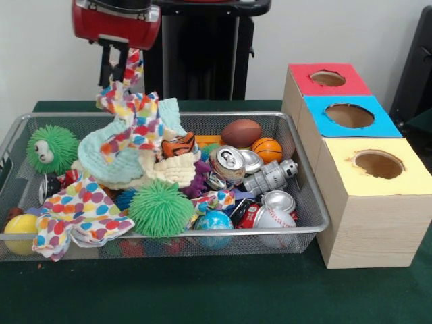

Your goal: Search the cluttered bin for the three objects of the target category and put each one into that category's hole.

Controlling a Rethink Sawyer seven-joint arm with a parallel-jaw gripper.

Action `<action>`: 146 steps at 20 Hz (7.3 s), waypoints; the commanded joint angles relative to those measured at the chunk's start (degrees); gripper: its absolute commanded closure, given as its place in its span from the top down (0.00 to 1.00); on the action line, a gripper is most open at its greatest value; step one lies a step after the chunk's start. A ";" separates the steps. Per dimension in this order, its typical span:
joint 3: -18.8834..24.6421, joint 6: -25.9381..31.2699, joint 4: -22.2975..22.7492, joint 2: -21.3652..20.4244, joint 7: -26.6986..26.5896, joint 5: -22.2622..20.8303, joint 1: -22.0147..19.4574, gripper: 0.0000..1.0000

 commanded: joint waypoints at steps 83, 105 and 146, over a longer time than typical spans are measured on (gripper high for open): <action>21.12 -10.47 -11.08 22.06 -6.69 -5.00 -12.22 1.00; 19.37 -8.75 5.48 12.97 2.38 -3.53 -9.08 1.00; 14.41 -1.09 18.68 -6.68 8.01 1.91 0.45 0.00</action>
